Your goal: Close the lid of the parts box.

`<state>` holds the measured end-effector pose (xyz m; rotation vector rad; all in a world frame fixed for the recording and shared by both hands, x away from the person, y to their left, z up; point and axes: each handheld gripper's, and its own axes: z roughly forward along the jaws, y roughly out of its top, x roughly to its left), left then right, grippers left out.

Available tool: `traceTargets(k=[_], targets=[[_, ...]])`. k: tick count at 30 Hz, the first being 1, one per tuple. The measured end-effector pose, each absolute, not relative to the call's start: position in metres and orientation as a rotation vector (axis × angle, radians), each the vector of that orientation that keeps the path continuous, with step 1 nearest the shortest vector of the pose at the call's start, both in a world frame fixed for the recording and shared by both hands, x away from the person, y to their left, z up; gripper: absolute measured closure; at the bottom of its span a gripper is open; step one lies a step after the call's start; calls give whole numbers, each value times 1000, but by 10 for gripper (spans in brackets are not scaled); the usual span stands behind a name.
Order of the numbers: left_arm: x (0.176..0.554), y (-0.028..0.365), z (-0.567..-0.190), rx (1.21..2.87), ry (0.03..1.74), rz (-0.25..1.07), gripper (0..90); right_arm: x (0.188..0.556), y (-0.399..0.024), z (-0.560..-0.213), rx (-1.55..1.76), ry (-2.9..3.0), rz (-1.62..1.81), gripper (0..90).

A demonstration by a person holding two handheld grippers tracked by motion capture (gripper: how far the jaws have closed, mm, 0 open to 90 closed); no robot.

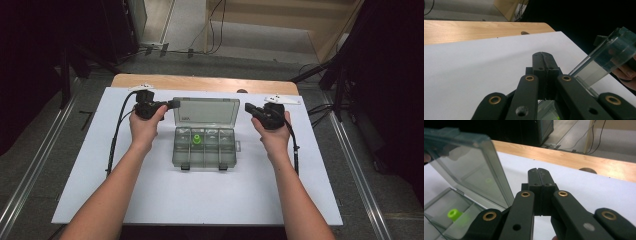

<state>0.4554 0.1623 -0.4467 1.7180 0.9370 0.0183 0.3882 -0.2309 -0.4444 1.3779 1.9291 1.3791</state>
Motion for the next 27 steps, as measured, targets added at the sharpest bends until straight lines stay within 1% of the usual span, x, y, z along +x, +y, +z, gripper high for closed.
traceTargets(k=[9, 27], targets=[[449, 165, -448, 1711, 928, 22, 891, 389, -220, -441, 1396, 1963, 1385, 874], [436, 172, -446, 1715, 903, 30, 890, 380, -221, -443, 1355, 1994, 1431, 874]])
